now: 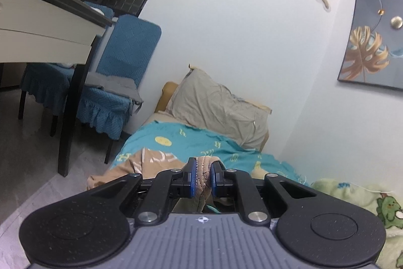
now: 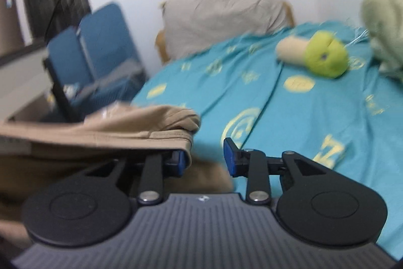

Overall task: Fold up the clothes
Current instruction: 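Grasp the shirt fabric with the right gripper near the left gripper, then lift the shirt high with both grippers and shake it open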

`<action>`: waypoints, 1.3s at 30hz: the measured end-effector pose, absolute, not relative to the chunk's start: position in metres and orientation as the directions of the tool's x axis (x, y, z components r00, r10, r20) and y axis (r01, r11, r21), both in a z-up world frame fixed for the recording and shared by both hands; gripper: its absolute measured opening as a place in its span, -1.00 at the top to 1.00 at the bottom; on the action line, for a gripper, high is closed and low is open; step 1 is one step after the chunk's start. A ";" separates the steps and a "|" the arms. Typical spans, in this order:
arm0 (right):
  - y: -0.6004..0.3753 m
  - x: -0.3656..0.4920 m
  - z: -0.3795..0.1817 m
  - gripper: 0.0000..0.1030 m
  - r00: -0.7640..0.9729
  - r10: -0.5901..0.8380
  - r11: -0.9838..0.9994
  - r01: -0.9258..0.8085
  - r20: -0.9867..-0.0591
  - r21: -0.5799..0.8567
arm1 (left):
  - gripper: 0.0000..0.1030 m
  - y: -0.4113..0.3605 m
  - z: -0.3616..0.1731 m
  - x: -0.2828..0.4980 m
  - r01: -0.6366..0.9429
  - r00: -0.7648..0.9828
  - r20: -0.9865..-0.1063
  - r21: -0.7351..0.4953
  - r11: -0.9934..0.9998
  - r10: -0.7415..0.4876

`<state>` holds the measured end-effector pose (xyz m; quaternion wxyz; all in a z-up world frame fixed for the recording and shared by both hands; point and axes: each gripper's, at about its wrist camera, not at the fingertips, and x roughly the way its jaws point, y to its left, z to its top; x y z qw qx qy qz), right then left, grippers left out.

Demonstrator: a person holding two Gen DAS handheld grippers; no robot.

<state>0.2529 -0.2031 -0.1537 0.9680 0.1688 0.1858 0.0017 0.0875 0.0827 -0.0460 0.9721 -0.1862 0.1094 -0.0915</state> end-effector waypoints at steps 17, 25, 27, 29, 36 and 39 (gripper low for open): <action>-0.237 0.136 0.059 0.56 0.993 0.114 0.942 -0.111 0.010 0.315 | 0.76 0.111 0.056 0.010 0.218 0.975 0.129 -0.398 0.891 -0.180; -0.269 0.105 0.082 0.70 0.983 0.176 0.946 -0.154 -0.054 0.286 | 0.76 0.081 0.055 0.009 0.185 0.975 -0.055 -0.333 0.925 -0.214; -0.279 0.112 0.057 0.76 0.972 0.198 0.936 -0.149 -0.125 0.320 | 0.76 0.074 0.031 0.020 0.172 0.963 -0.140 -0.330 0.928 -0.228; -0.284 0.117 0.028 0.79 0.957 0.224 0.928 -0.151 -0.185 0.340 | 0.76 0.068 0.008 0.032 0.147 0.951 -0.215 -0.312 0.939 -0.221; -0.283 0.126 -0.015 0.82 0.926 0.275 0.906 -0.159 -0.258 0.393 | 0.74 0.044 -0.036 0.057 0.122 0.893 -0.398 -0.235 0.964 -0.210; -0.280 0.128 -0.015 0.82 0.928 0.287 0.896 -0.174 -0.237 0.408 | 0.66 0.035 -0.054 0.068 0.116 0.862 -0.466 -0.203 0.972 -0.200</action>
